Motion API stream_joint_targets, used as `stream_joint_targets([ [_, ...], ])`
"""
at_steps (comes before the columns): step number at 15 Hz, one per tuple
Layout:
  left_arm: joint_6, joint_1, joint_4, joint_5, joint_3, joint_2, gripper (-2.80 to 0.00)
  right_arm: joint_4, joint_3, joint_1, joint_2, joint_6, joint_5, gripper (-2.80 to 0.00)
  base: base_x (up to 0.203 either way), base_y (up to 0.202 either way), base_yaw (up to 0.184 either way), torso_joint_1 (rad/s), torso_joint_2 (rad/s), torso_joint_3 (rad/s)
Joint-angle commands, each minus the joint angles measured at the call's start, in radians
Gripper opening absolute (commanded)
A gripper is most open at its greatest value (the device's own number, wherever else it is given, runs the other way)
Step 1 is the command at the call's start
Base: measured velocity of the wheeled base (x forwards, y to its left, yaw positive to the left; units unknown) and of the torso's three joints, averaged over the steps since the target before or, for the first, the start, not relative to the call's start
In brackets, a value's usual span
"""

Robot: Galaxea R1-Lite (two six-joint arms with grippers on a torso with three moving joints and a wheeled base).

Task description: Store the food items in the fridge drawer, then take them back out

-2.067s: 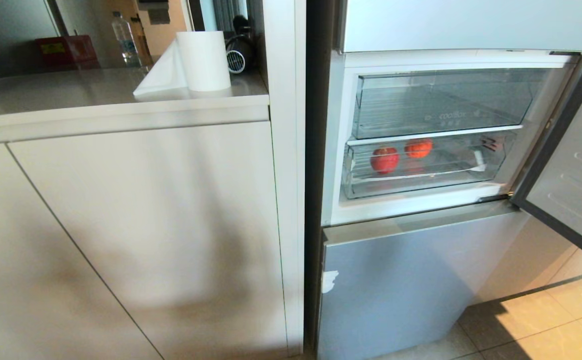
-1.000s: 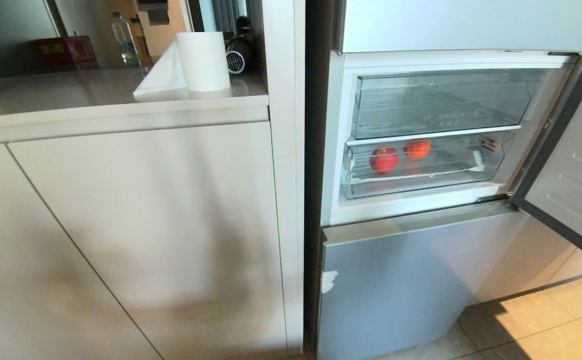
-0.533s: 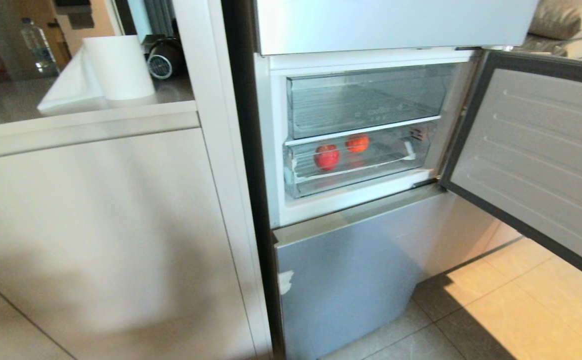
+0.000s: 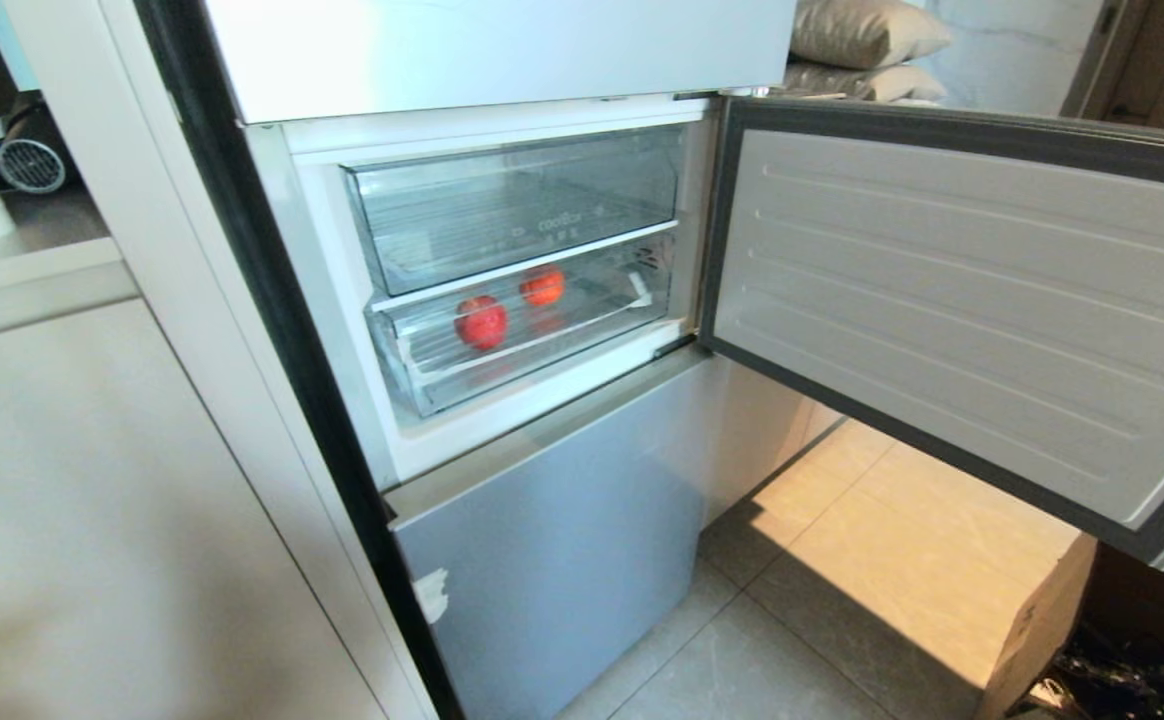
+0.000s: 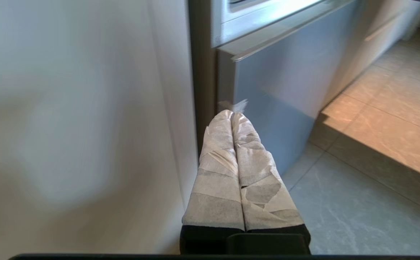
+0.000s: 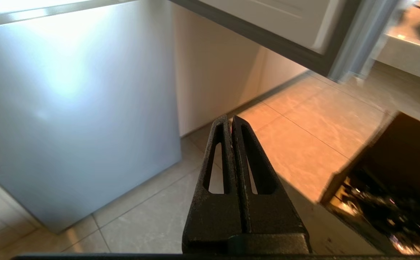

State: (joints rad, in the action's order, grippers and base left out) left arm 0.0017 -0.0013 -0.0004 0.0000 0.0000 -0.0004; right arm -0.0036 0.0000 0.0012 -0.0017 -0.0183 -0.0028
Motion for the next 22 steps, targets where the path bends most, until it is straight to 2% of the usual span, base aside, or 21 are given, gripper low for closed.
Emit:
stream_joint_targets([
  [1,0.0,0.0,-0.001,0.0,0.0,0.0,-2.8,-0.001,0.0,0.0,0.003,0.018,0.0,-2.8,-0.002,0.005,-0.082,0.004,0.0,0.001],
  [4,0.0,0.0,0.0,0.0,0.0,0.0,-2.8,-0.034,-0.008,0.0,0.096,0.026,-0.002,-2.8,0.0,0.0,0.0,0.0,0.0,0.0],
  [6,0.0,0.0,0.0,0.0,0.0,0.0,-2.8,-0.196,-0.036,-0.012,0.248,0.127,-0.013,-2.8,0.0,0.0,0.0,0.0,0.0,0.0],
  [8,0.0,0.0,-0.001,0.0,0.0,0.0,-2.8,-0.349,-0.091,-0.062,0.455,0.281,-0.047,-2.8,0.0,0.0,0.0,0.0,0.0,0.0],
  [9,0.0,0.0,0.0,0.0,0.0,0.0,-2.8,-0.421,-0.129,-0.116,0.549,0.371,-0.062,-2.8,0.0,0.0,0.0,0.0,0.0,0.0],
  [11,0.0,0.0,-0.001,0.0,0.0,0.0,-2.8,-0.539,-0.18,-0.301,0.661,0.497,-0.068,-2.8,0.0,0.0,0.0,0.0,0.0,0.0],
  [14,0.0,0.0,0.0,0.0,0.0,0.0,-2.8,-0.666,-0.211,-0.576,0.74,0.576,0.012,-2.8,0.0,0.0,0.0,0.0,0.0,0.0],
  [17,0.0,0.0,0.0,0.0,0.0,0.0,-2.8,-0.718,-0.279,-0.825,0.826,0.66,0.11,-2.8,0.0,0.0,0.0,0.0,0.0,0.0],
  [19,0.0,0.0,0.0,0.0,0.0,0.0,-2.8,-0.741,-0.342,-0.929,0.935,0.721,0.184,-2.8,0.0,0.0,0.0,0.0,0.0,0.0],
  [22,0.0,0.0,-0.001,0.0,0.0,0.0,-2.8,-0.769,-0.446,-1.004,1.071,0.78,0.244,-2.8,0.0,0.0,0.0,0.0,0.0,0.0],
])
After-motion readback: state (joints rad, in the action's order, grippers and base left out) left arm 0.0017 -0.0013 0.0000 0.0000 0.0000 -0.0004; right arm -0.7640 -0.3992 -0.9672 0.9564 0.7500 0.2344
